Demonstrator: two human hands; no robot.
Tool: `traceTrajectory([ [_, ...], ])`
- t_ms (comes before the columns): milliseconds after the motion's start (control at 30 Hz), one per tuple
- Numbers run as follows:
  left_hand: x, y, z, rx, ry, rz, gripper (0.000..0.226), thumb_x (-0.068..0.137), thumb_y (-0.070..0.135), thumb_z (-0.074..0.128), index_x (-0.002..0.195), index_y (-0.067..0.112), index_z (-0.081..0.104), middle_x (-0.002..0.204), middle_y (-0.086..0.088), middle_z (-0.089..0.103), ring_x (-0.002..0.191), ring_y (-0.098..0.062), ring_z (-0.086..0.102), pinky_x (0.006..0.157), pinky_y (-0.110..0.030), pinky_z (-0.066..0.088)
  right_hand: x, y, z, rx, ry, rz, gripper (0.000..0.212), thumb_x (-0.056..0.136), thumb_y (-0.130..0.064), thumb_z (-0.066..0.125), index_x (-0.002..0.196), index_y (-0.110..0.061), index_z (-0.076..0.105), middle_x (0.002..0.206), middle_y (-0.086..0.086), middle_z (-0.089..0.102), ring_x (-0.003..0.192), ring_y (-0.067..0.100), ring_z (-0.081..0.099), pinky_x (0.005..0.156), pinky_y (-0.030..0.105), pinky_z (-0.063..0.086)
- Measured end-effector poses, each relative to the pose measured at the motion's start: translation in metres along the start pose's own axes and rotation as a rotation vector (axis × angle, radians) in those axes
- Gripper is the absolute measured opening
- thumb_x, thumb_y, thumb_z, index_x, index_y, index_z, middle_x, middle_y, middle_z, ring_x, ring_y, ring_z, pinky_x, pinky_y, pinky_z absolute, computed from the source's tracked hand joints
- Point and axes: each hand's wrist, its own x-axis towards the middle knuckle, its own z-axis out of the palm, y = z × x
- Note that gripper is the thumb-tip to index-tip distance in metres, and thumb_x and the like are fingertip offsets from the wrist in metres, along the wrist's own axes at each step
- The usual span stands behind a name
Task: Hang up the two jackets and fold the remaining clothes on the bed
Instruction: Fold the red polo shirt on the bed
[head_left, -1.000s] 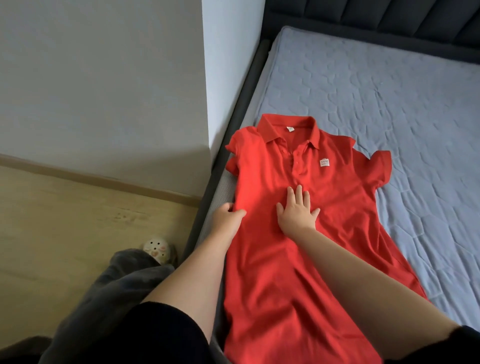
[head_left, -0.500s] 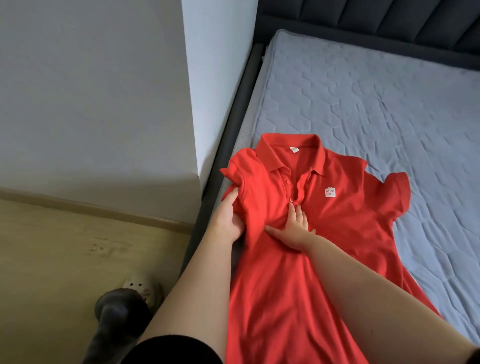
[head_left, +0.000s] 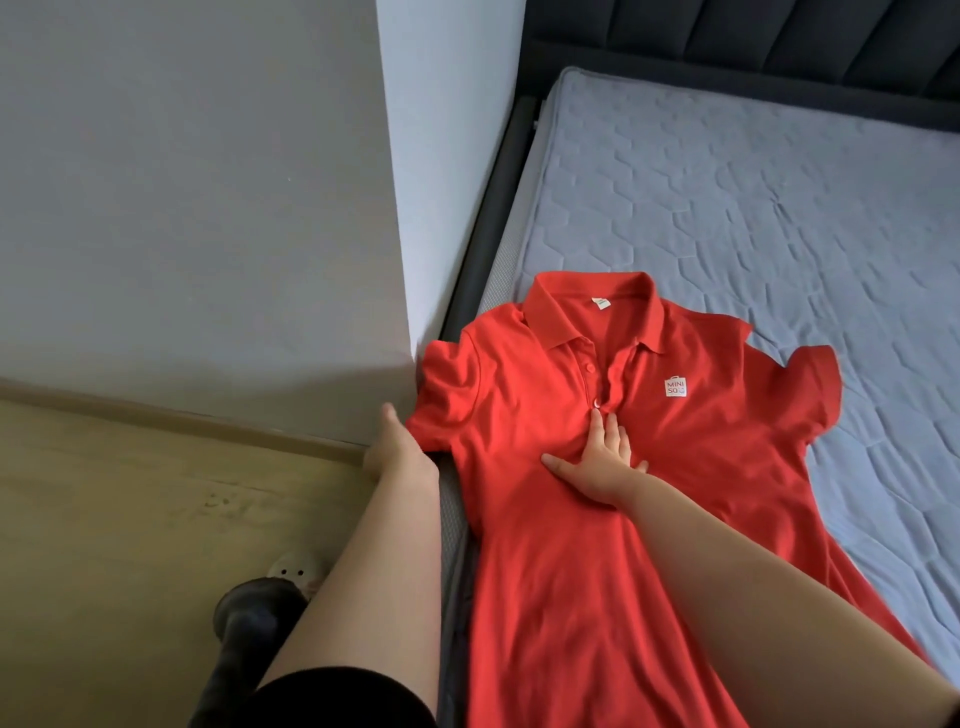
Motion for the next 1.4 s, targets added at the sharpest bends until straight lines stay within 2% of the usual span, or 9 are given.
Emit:
traceTrajectory([
  [200, 0.006, 0.013, 0.016, 0.653, -0.271, 0.515, 0.021, 0.084, 0.023, 0.067, 0.073, 0.005, 0.062, 0.073, -0.007, 0.062, 0.079, -0.025, 0.058, 0.067, -0.031, 0.043, 0.002, 0.0, 0.003, -0.014, 0.002, 0.004, 0.109, 0.077, -0.07, 0.053, 0.148, -0.024, -0.016, 0.157, -0.001, -0.017, 0.145, 0.019, -0.012, 0.112, 0.057, 0.002],
  [333, 0.024, 0.028, 0.018, 1.015, -0.39, 0.575, 0.022, 0.081, 0.018, 0.067, 0.1, 0.008, 0.063, 0.098, -0.005, 0.066, 0.084, -0.019, 0.059, 0.072, -0.027, 0.043, 0.005, -0.001, 0.008, -0.041, 0.017, 0.01, 0.111, 0.076, -0.071, 0.052, 0.148, -0.024, -0.018, 0.157, 0.0, -0.019, 0.145, 0.019, -0.013, 0.112, 0.058, 0.001],
  [433, 0.034, 0.035, 0.017, 1.177, -0.543, 0.444, 0.031, 0.082, 0.022, 0.064, 0.112, 0.015, 0.059, 0.117, -0.006, 0.064, 0.102, -0.022, 0.06, 0.094, -0.036, 0.047, 0.007, -0.002, 0.011, -0.066, 0.026, 0.025, 0.112, 0.076, -0.072, 0.051, 0.147, -0.023, -0.019, 0.157, 0.0, -0.02, 0.145, 0.019, -0.014, 0.111, 0.058, 0.001],
  [633, 0.039, 0.019, 0.021, 1.046, -0.375, 0.401, 0.048, 0.093, 0.033, 0.053, 0.129, 0.003, 0.048, 0.127, -0.017, 0.056, 0.115, -0.034, 0.055, 0.098, -0.042, 0.043, 0.009, -0.003, 0.012, -0.083, 0.019, 0.039, 0.113, 0.076, -0.072, 0.05, 0.147, -0.022, -0.022, 0.156, 0.0, -0.021, 0.144, 0.02, -0.015, 0.111, 0.059, 0.0],
  [900, 0.033, 0.015, 0.02, 0.942, -0.506, 0.235, 0.027, 0.086, 0.025, 0.066, 0.11, 0.014, 0.06, 0.09, -0.006, 0.062, 0.075, -0.02, 0.053, 0.069, -0.03, 0.04, 0.008, -0.005, 0.013, -0.085, 0.027, 0.042, 0.111, 0.077, -0.071, 0.05, 0.147, -0.021, -0.021, 0.156, 0.0, -0.022, 0.144, 0.02, -0.015, 0.111, 0.059, 0.0],
  [1000, 0.036, 0.018, 0.019, 0.732, -0.493, 0.171, 0.003, 0.086, 0.016, 0.062, 0.089, 0.016, 0.061, 0.087, -0.004, 0.062, 0.08, -0.02, 0.055, 0.065, -0.027, 0.04, 0.009, -0.004, 0.013, -0.089, 0.021, 0.041, 0.111, 0.078, -0.072, 0.049, 0.146, -0.021, -0.022, 0.156, 0.001, -0.023, 0.144, 0.02, -0.015, 0.111, 0.059, -0.001],
  [1167, 0.042, 0.027, 0.014, 0.398, -0.373, 0.049, 0.029, 0.091, 0.028, 0.05, 0.065, 0.016, 0.05, 0.075, -0.003, 0.056, 0.073, -0.018, 0.053, 0.065, -0.027, 0.04, 0.012, -0.002, 0.017, -0.091, 0.036, 0.042, 0.112, 0.076, -0.074, 0.048, 0.146, -0.022, -0.022, 0.156, 0.0, -0.022, 0.144, 0.02, -0.015, 0.111, 0.059, 0.0],
  [1333, 0.042, 0.023, 0.019, 0.778, -0.407, 0.172, 0.036, 0.093, 0.035, 0.053, 0.118, 0.008, 0.059, 0.116, -0.01, 0.062, 0.109, -0.026, 0.058, 0.083, -0.033, 0.044, 0.014, -0.001, 0.019, -0.097, 0.043, 0.045, 0.114, 0.075, -0.076, 0.048, 0.146, -0.022, -0.023, 0.156, 0.0, -0.021, 0.144, 0.02, -0.014, 0.111, 0.059, 0.0],
  [1400, 0.043, 0.02, 0.021, 0.817, -0.391, 0.225, 0.042, 0.089, 0.028, 0.062, 0.124, 0.006, 0.057, 0.121, -0.015, 0.062, 0.111, -0.03, 0.059, 0.083, -0.034, 0.046, 0.015, -0.001, 0.02, -0.101, 0.043, 0.048, 0.114, 0.074, -0.076, 0.047, 0.146, -0.022, -0.023, 0.156, 0.0, -0.022, 0.144, 0.02, -0.015, 0.111, 0.059, 0.0],
])
